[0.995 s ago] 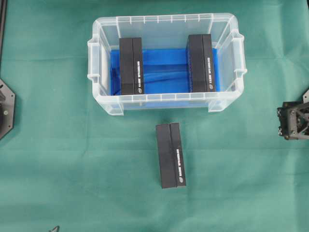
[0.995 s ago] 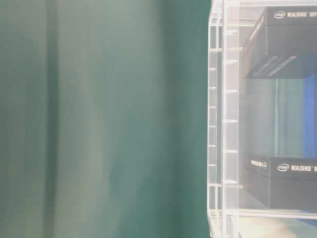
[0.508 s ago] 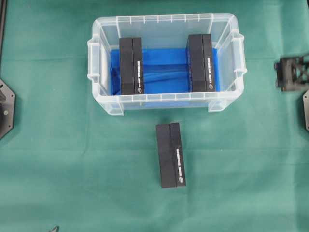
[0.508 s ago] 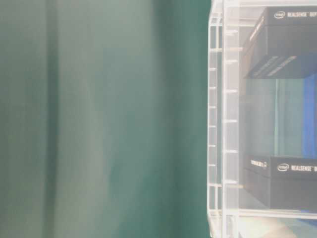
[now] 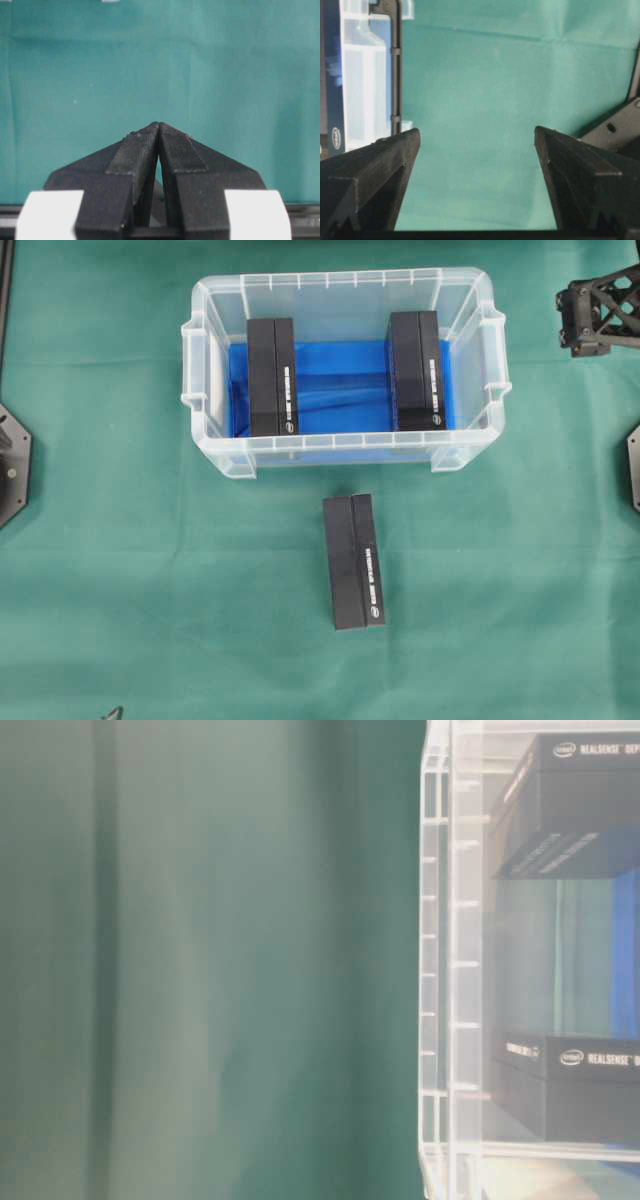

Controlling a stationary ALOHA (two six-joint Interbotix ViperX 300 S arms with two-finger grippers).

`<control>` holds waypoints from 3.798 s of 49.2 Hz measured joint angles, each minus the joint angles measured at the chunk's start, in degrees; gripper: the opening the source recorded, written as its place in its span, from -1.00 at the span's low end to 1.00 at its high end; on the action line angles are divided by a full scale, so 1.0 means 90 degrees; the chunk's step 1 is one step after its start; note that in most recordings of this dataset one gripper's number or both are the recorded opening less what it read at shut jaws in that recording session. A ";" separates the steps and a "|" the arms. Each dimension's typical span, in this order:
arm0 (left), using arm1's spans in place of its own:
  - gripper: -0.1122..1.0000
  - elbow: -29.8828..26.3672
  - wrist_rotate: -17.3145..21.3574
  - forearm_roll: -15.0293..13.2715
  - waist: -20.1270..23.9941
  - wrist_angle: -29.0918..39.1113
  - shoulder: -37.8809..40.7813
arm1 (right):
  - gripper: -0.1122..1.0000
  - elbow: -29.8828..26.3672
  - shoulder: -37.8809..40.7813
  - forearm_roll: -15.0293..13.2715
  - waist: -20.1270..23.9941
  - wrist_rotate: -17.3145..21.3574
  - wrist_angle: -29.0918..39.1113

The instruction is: Take the box out of the case with the right arm.

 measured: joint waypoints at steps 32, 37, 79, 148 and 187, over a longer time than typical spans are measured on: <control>-0.80 0.0000 0.0000 0.0000 0.0000 0.0010 0.0020 | 0.83 0.0000 0.0020 0.0049 -0.0010 0.0000 -0.0020; -0.80 0.0000 0.0000 0.0000 0.0000 0.0010 0.0020 | 0.83 0.0000 0.0010 0.0049 -0.0010 0.0000 -0.0020; -0.80 0.0000 -0.0020 0.0010 0.0000 0.0000 0.0049 | 0.82 -0.1563 0.2061 0.0449 0.0039 -0.0010 -0.1045; -0.80 0.0000 -0.0010 0.0000 0.0000 0.0000 0.0039 | 0.91 -0.6104 0.5752 0.0957 0.0312 -0.0684 -0.1006; -0.80 0.0000 -0.0020 0.0000 0.0000 0.0000 0.0029 | 0.91 -0.6104 0.5859 0.0957 0.0312 -0.0586 -0.1143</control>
